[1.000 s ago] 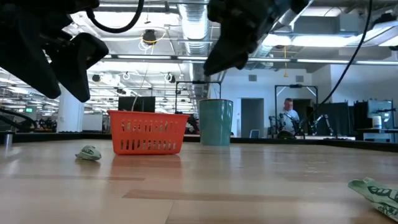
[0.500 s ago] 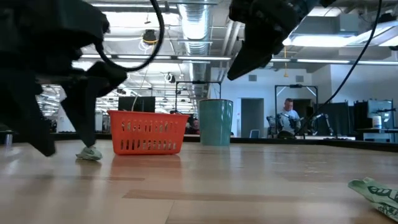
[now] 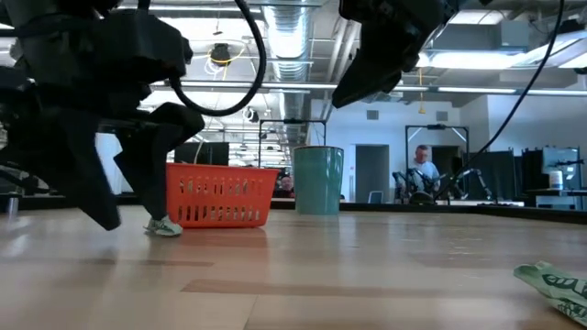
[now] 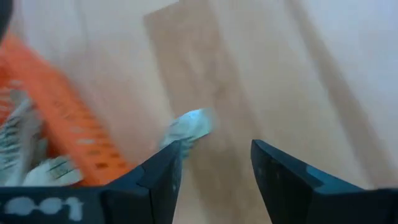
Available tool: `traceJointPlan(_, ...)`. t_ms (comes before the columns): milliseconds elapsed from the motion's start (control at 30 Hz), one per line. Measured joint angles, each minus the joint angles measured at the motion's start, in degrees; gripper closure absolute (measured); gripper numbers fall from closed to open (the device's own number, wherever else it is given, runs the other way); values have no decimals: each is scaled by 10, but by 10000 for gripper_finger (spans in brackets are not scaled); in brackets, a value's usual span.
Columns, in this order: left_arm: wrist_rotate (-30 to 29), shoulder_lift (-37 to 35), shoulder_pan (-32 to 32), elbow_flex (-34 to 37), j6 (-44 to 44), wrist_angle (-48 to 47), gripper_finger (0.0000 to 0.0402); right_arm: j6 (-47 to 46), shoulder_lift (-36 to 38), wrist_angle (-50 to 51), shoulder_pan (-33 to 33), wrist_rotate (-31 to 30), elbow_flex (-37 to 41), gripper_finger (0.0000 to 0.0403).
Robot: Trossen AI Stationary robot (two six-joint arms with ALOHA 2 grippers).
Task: Pick and place items into bin
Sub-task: Put the green stevia packet into the orange bin
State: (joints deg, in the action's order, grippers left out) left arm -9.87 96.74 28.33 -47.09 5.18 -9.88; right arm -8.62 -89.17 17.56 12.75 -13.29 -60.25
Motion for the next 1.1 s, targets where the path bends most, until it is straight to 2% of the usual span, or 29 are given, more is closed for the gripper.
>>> traceJointPlan(167,118,0,2,0,53,6,221,-4,0,0,0,-3,0,286)
traceJointPlan(233,135,0,2,0,71,5,221,-4,0,0,0,-4,0,286)
traceJointPlan(367,120,0,2,-3,57,9,221,-4,0,0,0,-3,0,286)
traceJointPlan(533,47,-1,-1,-18,-13,7,221,-4,0,0,0,-3,0,286)
traceJointPlan(1100,30,-1,-44,-14,-74,-7,221,0,-1,0,0,-3,0,286)
